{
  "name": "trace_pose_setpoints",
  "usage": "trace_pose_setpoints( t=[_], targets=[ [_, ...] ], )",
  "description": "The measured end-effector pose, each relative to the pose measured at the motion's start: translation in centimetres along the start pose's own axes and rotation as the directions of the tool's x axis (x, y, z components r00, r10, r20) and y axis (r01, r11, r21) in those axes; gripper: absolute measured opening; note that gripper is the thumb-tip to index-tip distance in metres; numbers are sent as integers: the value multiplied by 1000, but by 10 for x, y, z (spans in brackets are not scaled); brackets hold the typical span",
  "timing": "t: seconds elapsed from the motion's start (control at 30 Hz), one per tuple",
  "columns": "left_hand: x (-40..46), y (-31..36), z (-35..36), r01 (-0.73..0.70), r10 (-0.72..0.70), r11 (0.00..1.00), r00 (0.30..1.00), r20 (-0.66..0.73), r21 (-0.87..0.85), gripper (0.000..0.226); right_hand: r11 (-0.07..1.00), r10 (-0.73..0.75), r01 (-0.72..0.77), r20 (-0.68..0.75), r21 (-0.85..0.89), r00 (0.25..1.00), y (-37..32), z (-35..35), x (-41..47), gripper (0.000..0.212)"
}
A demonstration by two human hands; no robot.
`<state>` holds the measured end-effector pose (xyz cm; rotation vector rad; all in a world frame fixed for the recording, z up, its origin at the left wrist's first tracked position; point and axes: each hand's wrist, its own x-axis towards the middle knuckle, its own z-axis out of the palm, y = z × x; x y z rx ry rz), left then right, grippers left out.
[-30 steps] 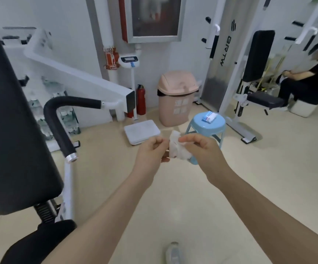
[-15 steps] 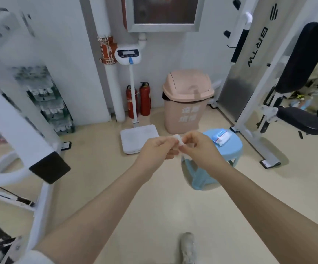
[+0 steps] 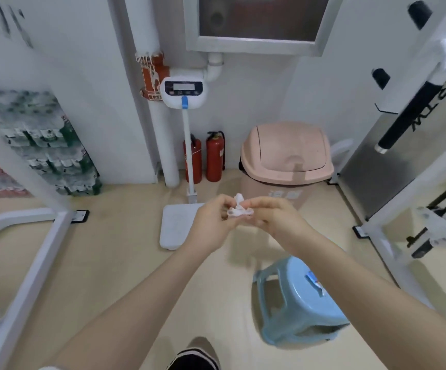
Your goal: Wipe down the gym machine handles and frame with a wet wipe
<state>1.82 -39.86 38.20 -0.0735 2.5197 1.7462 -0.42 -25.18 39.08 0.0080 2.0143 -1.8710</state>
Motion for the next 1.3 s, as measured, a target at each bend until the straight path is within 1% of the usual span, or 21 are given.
trace_pose_setpoints(
  t=[0.03,0.1,0.23,0.3,0.37,0.43,0.5,0.57,0.6,0.7,0.77,0.83,0.9,0.93,0.97,1.0,1.07,1.13,1.17,1.23,1.3],
  targets=[
    [25,-2,3,2,-2,1000,1000,-17,2,18,999,-24,25,20,-38,1000,0,-9,21,16],
    [79,-8,9,-5,5,1000,1000,10,-1,14,993,-53,56,31,-101,998,-1,-29,64,16],
    [195,-18,19,12,-12,1000,996,87,-5,13,959,-123,117,-7,-257,992,-7,-65,165,11],
    [256,-21,22,37,-35,999,990,133,-10,12,948,-111,94,-38,-305,993,-12,-81,221,13],
    [314,-18,23,51,-47,998,981,188,-20,12,941,-98,62,-94,-332,991,-18,-99,277,19],
    [368,-14,21,76,-71,997,987,146,-29,22,930,-110,48,-151,-366,982,-20,-116,330,26],
    [418,-8,20,92,-92,996,991,98,2,26,927,-111,0,-276,-374,955,-13,-139,380,26],
    [463,-9,21,70,-81,993,989,125,93,23,900,-122,-77,-417,-429,901,7,-165,424,18],
    [483,-13,23,40,-66,986,985,157,162,20,857,-147,-108,-441,-504,885,20,-178,445,15],
    [538,-39,39,-94,-22,923,956,294,374,21,665,-181,-211,-428,-716,885,66,-221,497,14],
    [574,-63,55,-122,-29,892,945,325,435,24,517,-158,-273,-404,-811,901,99,-247,528,16],
    [600,-88,71,-60,-98,885,945,311,461,25,390,-97,-306,-370,-868,924,126,-263,551,20],
    [615,-115,90,22,-162,899,945,285,438,23,337,-8,-307,-329,-890,944,150,-274,570,23],
    [620,-127,99,39,-166,909,947,274,416,22,307,39,-289,-291,-907,956,161,-278,578,23],
    [622,-137,105,57,-167,923,950,263,381,20,258,93,-250,-233,-933,968,169,-280,584,24],
    [621,-146,109,86,-178,934,954,242,348,19,180,168,-191,-161,-965,972,177,-280,588,26],
    [618,-154,112,162,-231,935,953,194,316,18,65,343,-96,-68,-993,937,184,-282,592,30],
    [613,-158,112,203,-259,928,954,151,313,21,45,462,-50,-23,-998,887,186,-285,591,33],
    [609,-156,110,223,-276,925,950,143,306,22,59,463,-66,-31,-996,886,184,-286,588,33],
    [601,-149,104,227,-274,928,953,127,295,25,58,388,-92,-63,-994,920,174,-284,584,28],
    [592,-135,96,225,-264,931,958,108,286,26,41,306,-81,-64,-996,950,159,-279,582,22]
  ],
)
